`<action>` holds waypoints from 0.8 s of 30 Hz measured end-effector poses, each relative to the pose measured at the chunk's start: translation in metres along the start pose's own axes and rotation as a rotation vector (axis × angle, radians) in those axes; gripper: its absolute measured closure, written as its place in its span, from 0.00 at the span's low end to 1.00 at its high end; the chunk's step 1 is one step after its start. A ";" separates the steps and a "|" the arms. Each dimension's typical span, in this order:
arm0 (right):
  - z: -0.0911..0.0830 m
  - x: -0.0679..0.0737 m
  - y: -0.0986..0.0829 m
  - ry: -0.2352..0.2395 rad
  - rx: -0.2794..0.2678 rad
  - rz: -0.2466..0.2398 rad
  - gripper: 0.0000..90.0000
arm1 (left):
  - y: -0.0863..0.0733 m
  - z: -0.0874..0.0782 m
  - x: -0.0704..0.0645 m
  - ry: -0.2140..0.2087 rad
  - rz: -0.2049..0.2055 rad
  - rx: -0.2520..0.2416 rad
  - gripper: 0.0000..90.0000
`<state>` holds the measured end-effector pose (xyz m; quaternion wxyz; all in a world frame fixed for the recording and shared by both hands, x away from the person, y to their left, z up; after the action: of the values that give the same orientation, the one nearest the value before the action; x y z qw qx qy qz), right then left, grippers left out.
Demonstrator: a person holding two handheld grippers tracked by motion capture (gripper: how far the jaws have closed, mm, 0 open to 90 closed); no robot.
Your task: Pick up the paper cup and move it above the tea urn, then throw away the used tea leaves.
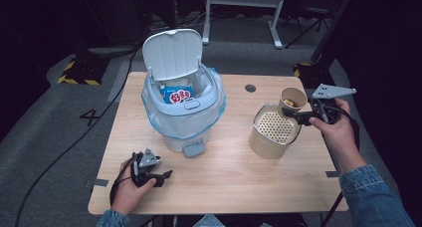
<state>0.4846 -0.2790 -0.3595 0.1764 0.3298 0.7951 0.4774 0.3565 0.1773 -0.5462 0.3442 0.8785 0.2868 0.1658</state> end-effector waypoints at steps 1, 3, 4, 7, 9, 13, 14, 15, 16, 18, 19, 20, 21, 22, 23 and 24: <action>0.001 0.000 -0.001 0.002 0.003 0.002 0.35 | 0.000 0.000 0.000 0.000 0.001 0.000 0.32; 0.001 0.000 -0.002 0.006 0.004 0.000 0.35 | 0.000 0.000 0.000 0.000 0.001 0.000 0.32; 0.001 0.000 -0.002 0.008 0.003 -0.001 0.35 | 0.000 0.000 0.000 0.000 0.001 0.000 0.32; 0.001 0.000 -0.003 0.002 0.003 -0.022 0.35 | 0.000 0.000 0.000 0.000 0.000 -0.002 0.32; 0.000 -0.002 -0.003 -0.010 0.003 -0.043 0.35 | 0.000 0.000 0.000 0.000 0.000 -0.001 0.32; -0.001 -0.003 -0.005 -0.049 0.019 -0.128 0.35 | 0.000 0.000 0.000 -0.001 -0.001 -0.001 0.32; -0.001 -0.003 -0.005 -0.057 0.022 -0.147 0.35 | 0.000 0.000 0.000 -0.001 0.000 -0.001 0.32; -0.001 -0.003 -0.005 -0.064 0.026 -0.167 0.35 | 0.000 0.000 0.000 -0.001 -0.001 -0.001 0.32; -0.001 -0.003 -0.005 -0.071 0.029 -0.191 0.35 | 0.000 0.000 0.000 0.000 -0.001 -0.001 0.32; -0.001 -0.004 -0.006 -0.093 0.038 -0.245 0.35 | 0.000 0.000 0.000 -0.001 -0.001 -0.001 0.32; -0.001 -0.004 -0.006 -0.107 0.045 -0.275 0.35 | 0.000 0.000 0.000 -0.001 -0.001 -0.001 0.32; -0.001 -0.004 -0.006 -0.122 0.053 -0.307 0.35 | 0.000 0.000 0.000 -0.001 -0.001 -0.001 0.32; -0.001 -0.004 -0.007 -0.134 0.062 -0.331 0.35 | 0.000 0.000 0.000 -0.001 -0.001 -0.001 0.32; -0.001 -0.004 -0.007 -0.146 0.071 -0.351 0.35 | 0.000 0.000 0.000 -0.001 -0.001 -0.001 0.32; -0.001 -0.003 -0.007 -0.155 0.079 -0.379 0.35 | 0.000 0.000 0.000 -0.001 0.000 -0.001 0.32; -0.001 -0.003 -0.007 -0.167 0.081 -0.408 0.35 | 0.000 0.000 0.000 -0.001 -0.001 -0.001 0.32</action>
<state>0.4835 -0.2843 -0.3650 0.3212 0.2075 0.8465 0.3704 0.3561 0.1775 -0.5462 0.3449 0.8783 0.2869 0.1654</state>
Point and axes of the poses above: each handheld gripper's, and its own axes: z roughly forward along the jaws, y roughly out of its top, x roughly to its left, the point moved 6 cm from there along z, roughly forward along the jaws, and after that the axes turned 9 degrees about z, right-handed, at the moved point
